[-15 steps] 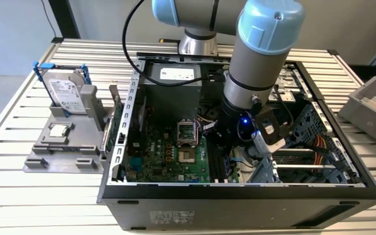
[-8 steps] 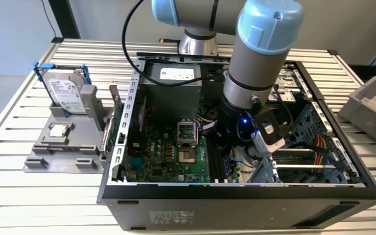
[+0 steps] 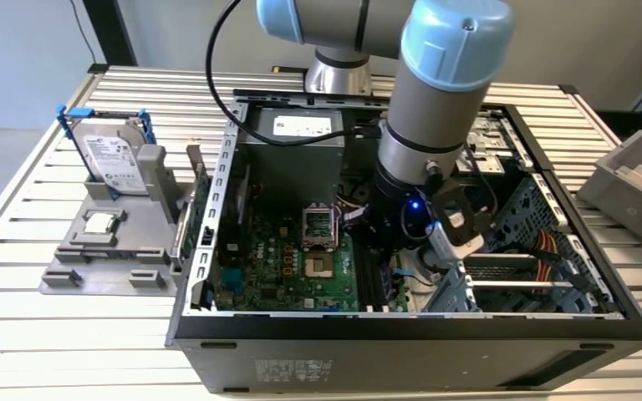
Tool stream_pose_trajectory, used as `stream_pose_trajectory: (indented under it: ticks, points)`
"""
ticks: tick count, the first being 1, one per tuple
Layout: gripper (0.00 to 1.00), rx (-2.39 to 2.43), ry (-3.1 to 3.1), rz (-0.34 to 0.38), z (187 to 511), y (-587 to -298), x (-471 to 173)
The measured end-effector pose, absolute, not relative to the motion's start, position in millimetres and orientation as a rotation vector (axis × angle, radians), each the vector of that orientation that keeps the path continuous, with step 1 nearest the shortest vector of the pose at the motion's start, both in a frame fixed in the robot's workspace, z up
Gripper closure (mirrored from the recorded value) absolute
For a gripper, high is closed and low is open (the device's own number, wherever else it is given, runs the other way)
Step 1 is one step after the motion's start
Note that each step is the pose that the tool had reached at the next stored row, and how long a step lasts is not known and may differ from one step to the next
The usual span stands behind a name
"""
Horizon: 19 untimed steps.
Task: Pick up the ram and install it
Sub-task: 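Insert the ram into the slot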
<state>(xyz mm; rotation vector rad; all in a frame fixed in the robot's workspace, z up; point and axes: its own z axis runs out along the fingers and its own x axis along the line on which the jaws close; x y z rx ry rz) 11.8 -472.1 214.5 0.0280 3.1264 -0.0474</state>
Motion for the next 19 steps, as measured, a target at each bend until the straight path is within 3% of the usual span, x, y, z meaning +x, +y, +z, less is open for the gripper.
stream_pose_trajectory:
  ticks: [19]
  points:
    - [1.0,0.056,3.116,-0.063,214.5,-470.3,9.6]
